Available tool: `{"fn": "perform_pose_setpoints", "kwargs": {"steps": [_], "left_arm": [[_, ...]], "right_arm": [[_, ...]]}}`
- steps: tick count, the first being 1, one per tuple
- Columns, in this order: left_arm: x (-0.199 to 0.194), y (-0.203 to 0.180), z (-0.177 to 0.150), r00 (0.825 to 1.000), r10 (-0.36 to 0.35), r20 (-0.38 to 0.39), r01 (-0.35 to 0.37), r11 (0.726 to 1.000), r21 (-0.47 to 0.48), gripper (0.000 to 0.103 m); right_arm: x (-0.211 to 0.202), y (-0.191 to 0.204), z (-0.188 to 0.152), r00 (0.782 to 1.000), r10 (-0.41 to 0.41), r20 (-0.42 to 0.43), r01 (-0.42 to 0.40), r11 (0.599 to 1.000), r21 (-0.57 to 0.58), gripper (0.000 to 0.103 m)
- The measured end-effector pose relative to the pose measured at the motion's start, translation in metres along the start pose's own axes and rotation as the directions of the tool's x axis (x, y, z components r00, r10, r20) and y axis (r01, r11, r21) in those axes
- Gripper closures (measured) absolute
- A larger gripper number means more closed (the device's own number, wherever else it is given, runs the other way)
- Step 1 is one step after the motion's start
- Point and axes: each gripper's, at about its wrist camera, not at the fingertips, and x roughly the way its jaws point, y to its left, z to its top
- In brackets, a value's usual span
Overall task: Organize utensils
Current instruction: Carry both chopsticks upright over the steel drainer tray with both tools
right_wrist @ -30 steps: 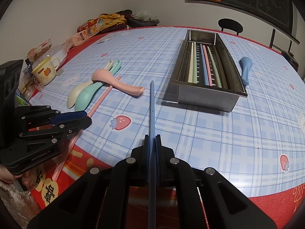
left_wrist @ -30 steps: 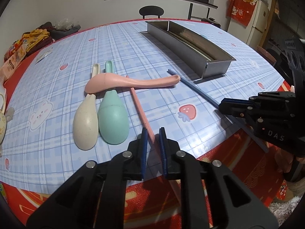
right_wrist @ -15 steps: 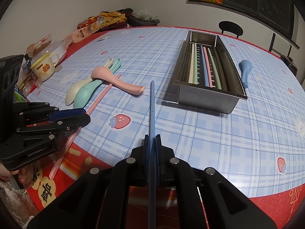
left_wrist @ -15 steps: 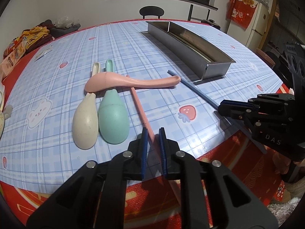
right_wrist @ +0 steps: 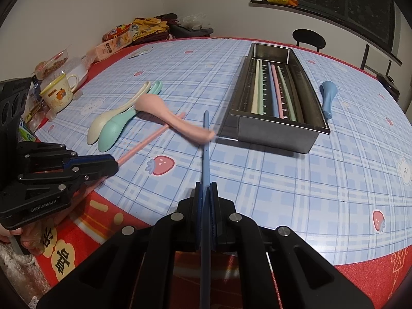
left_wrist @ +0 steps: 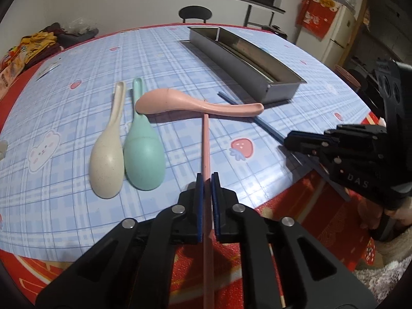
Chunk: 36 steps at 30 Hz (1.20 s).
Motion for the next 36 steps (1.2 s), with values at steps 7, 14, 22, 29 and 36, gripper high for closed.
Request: {"fn": "perform_pose_setpoints", "kwargs": {"steps": [7,14,22,29,36], "left_arm": [[-0.016,0.011,0.001,1.0,0.006,0.024,-0.006,1.0,-0.023,0.093],[-0.034,0.042,0.0,0.998,0.023,0.064,-0.015,0.991,-0.13,0.093],[-0.047,0.044,-0.02,0.999,-0.004,0.041,0.009,0.991,-0.132,0.093],[-0.066,0.047,-0.026,0.997,-0.014,0.07,0.025,0.989,-0.147,0.093],[-0.086,0.054,-0.019,0.99,-0.037,0.138,0.064,0.979,-0.192,0.093]], "right_arm": [[-0.003,-0.002,0.001,1.0,-0.013,0.018,0.013,1.0,0.02,0.097],[-0.004,-0.003,0.001,1.0,-0.015,0.022,0.015,0.999,0.029,0.097],[-0.004,-0.005,0.0,1.0,-0.01,0.021,0.009,0.999,0.042,0.097],[-0.007,-0.006,0.0,0.999,0.002,0.034,-0.003,0.999,0.047,0.097],[-0.016,-0.01,-0.002,0.996,0.029,0.079,-0.034,0.997,0.071,0.097]]}}
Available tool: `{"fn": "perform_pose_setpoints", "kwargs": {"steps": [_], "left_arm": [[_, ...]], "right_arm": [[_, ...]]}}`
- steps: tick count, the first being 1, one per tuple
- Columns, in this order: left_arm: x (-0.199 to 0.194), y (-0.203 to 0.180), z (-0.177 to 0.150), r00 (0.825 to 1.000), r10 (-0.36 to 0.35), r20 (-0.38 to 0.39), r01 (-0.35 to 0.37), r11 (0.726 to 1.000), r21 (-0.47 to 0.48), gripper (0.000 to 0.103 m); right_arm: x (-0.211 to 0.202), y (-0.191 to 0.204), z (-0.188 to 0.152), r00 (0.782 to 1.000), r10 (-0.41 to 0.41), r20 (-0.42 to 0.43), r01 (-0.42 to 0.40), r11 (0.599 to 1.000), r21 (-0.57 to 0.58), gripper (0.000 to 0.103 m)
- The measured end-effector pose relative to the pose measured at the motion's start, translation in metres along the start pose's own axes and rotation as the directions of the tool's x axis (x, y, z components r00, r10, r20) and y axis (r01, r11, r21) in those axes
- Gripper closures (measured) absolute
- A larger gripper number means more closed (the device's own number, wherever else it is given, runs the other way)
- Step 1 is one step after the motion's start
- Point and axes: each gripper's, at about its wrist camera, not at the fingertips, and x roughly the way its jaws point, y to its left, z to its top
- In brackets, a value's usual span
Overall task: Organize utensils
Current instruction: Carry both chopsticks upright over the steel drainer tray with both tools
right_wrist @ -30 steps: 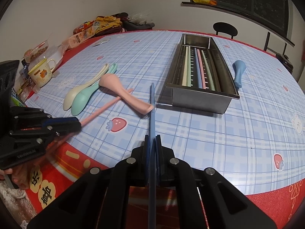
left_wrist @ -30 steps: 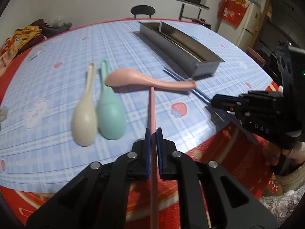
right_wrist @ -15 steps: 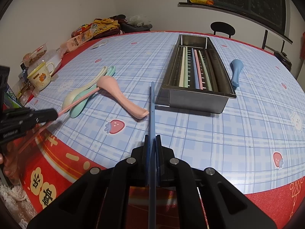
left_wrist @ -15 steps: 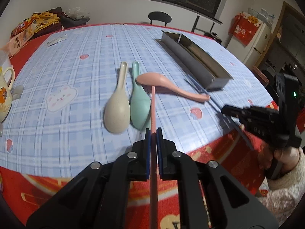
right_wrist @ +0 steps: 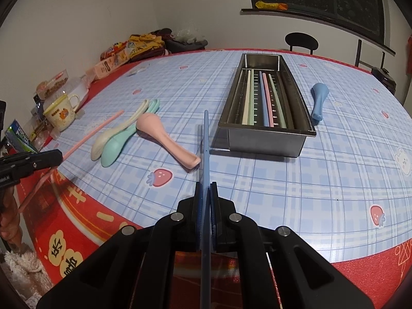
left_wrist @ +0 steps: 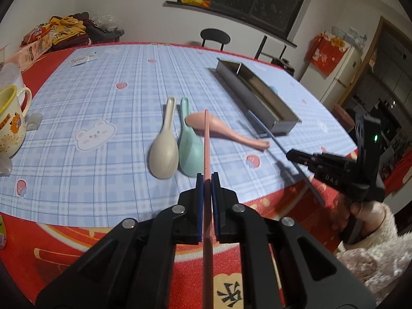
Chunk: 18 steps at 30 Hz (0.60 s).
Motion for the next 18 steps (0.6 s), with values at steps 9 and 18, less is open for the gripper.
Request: {"fn": "perform_pose_setpoints", "kwargs": {"steps": [9,18], "left_arm": [[-0.005,-0.004,0.022,0.998,-0.018,0.06,0.019,1.0,-0.012,0.093],[-0.002,-0.018,0.049,0.994,-0.053,0.097,0.053,0.999,0.005,0.093]], "right_arm": [[-0.012,-0.007,0.001,0.998,0.026,0.05,-0.028,0.999,0.037,0.097],[-0.029,-0.025,0.017,0.993,0.058,0.102,-0.066,0.995,0.08,0.097]]}}
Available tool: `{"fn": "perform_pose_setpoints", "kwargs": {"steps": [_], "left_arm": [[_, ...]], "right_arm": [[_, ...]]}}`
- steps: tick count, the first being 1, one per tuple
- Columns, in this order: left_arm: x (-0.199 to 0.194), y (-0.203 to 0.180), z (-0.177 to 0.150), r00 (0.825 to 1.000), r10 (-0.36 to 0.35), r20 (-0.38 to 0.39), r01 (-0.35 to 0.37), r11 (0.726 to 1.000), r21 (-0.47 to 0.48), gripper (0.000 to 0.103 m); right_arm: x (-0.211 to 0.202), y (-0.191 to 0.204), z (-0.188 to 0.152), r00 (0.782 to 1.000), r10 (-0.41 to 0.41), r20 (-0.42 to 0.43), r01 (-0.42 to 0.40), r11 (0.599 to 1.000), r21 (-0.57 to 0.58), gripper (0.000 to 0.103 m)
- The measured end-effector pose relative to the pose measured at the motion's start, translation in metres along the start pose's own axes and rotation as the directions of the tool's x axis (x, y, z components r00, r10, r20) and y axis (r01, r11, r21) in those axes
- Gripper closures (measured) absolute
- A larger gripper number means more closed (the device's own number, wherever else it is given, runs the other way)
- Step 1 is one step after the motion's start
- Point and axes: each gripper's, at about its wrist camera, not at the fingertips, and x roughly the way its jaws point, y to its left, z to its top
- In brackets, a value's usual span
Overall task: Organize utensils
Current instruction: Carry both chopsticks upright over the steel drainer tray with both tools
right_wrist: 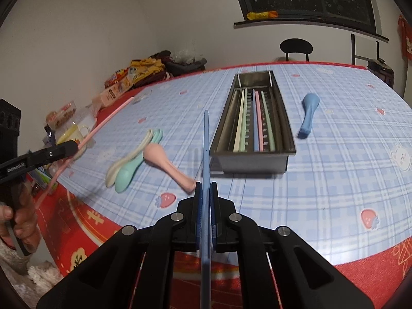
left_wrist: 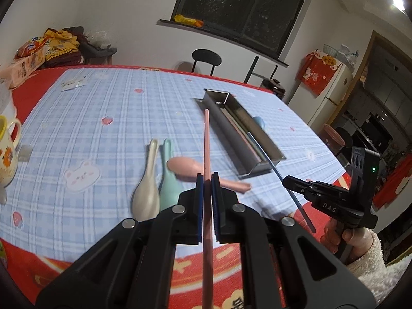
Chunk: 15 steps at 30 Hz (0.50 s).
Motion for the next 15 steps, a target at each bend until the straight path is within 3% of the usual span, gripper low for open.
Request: {"fn": "perform_pose_setpoints", "kwargs": {"steps": [9,15], "left_arm": [[0.021,-0.02,0.028,0.998,-0.053,0.017,0.054,0.998,-0.014,0.093],[0.055,-0.04,0.063,0.994,-0.108,0.029,0.109,0.993,-0.043,0.093]], "right_arm": [[-0.008,-0.019,0.036,0.998,-0.02,0.059,0.021,1.0,-0.021,0.097],[0.001,-0.04,0.088,0.993,0.011,0.115,-0.012,1.0,0.01,0.097]]}}
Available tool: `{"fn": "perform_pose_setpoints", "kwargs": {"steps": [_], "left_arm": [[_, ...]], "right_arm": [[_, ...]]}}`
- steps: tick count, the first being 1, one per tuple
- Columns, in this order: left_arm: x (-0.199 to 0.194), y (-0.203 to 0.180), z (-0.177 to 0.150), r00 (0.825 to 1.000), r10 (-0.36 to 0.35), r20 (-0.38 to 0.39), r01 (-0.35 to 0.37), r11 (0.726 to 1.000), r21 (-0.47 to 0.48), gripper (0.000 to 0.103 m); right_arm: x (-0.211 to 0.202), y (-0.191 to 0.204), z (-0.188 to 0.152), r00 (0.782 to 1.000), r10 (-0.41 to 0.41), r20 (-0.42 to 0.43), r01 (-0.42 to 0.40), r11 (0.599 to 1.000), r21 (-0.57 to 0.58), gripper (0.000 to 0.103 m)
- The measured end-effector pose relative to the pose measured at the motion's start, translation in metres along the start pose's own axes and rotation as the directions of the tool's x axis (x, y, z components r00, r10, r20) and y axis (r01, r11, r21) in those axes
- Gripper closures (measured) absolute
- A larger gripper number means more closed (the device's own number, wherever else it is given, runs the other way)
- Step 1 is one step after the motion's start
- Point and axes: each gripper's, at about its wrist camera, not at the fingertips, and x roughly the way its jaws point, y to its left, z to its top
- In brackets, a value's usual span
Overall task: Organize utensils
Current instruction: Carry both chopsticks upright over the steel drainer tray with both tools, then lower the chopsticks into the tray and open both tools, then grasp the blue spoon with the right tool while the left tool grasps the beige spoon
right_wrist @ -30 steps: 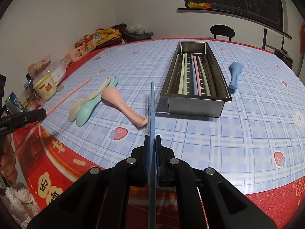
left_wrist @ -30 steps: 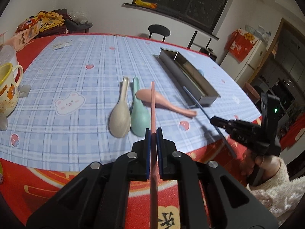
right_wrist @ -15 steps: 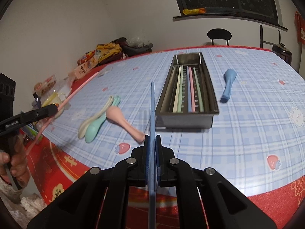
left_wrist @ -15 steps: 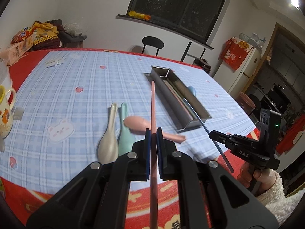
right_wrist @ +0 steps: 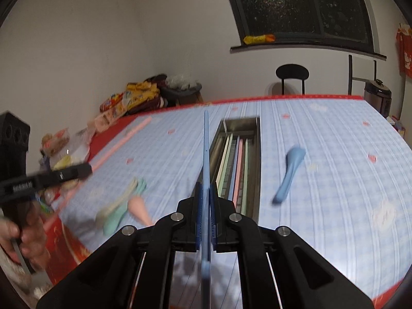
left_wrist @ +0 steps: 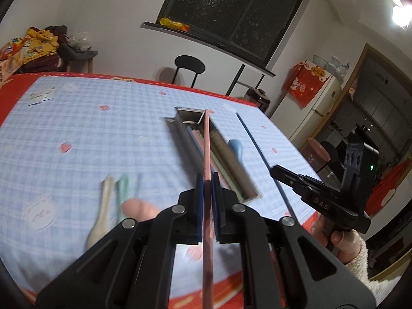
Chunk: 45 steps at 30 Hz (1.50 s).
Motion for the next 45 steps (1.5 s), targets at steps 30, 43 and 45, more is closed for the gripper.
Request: {"fn": "perform_pose_setpoints", "kwargs": {"steps": [30,43,45], "left_arm": [[0.189,0.008,0.037,0.999,-0.009,-0.049,-0.01,0.922,-0.387,0.094],[0.127,0.002,0.059,0.986,0.145,0.078,-0.13,0.977,-0.167,0.038],[0.113,0.004,0.06,0.977,0.188,0.104,-0.176,0.978,-0.11,0.022]], "right_arm": [[0.103,-0.082,0.012,0.996,0.062,-0.06,-0.035,0.925,0.377,0.097],[0.054,-0.098,0.032,0.985,-0.166,0.05,0.145,0.949,0.279,0.055],[0.049,-0.108,0.033,0.974,-0.221,0.055,0.198,0.942,0.272,0.055]]}}
